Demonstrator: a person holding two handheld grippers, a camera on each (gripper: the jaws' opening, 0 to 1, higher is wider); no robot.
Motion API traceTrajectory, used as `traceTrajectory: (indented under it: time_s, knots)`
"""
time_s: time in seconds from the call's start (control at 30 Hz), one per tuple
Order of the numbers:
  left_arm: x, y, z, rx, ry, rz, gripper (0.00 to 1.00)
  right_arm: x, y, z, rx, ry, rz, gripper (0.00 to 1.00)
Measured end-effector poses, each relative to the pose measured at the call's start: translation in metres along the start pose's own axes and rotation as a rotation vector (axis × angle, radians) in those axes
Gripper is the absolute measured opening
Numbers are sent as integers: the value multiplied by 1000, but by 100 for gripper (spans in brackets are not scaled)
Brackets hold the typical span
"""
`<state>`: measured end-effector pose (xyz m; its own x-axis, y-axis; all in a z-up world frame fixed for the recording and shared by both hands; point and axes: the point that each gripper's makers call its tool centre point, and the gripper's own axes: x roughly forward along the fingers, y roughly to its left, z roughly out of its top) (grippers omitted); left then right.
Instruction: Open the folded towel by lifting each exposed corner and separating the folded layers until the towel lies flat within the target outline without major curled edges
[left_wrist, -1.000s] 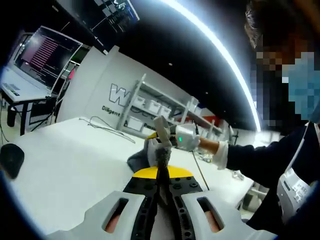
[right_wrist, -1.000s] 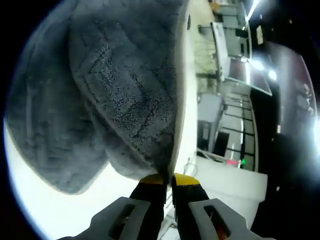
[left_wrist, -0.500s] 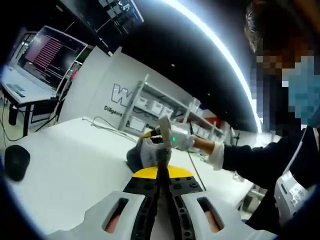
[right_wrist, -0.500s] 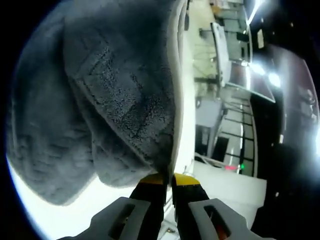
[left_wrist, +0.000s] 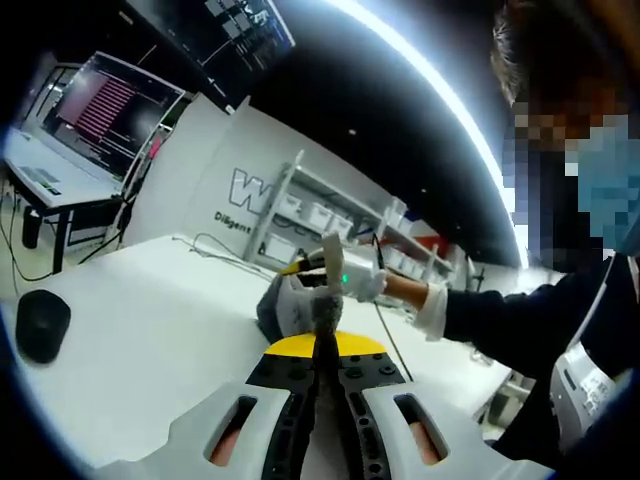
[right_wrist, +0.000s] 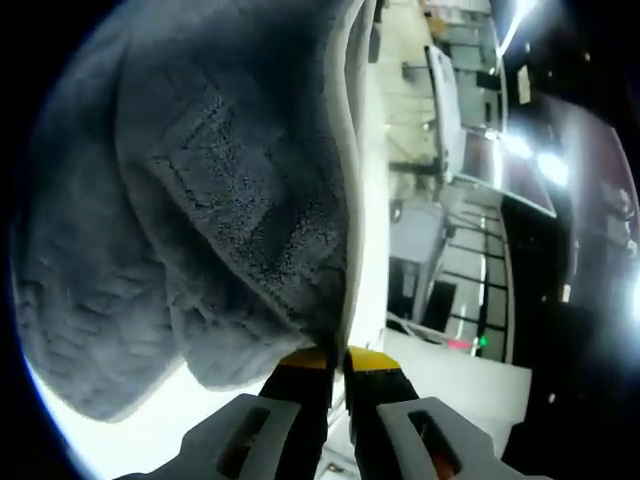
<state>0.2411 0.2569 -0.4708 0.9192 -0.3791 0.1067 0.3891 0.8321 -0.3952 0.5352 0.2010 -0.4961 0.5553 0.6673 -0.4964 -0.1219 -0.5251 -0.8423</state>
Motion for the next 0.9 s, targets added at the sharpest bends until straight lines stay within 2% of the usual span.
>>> traceTrajectory:
  time_s: [0.33, 0.7, 0.9]
  knots:
    - [-2, 1, -4, 20, 18, 20, 3, 15, -3, 14, -6, -25, -6, 0]
    - [-14, 24, -6, -7, 19, 62, 3, 44, -10, 37, -11, -57, 4, 0]
    - [-14, 36, -10, -15, 28, 91, 3, 55, -6, 41, -18, -64, 18, 0]
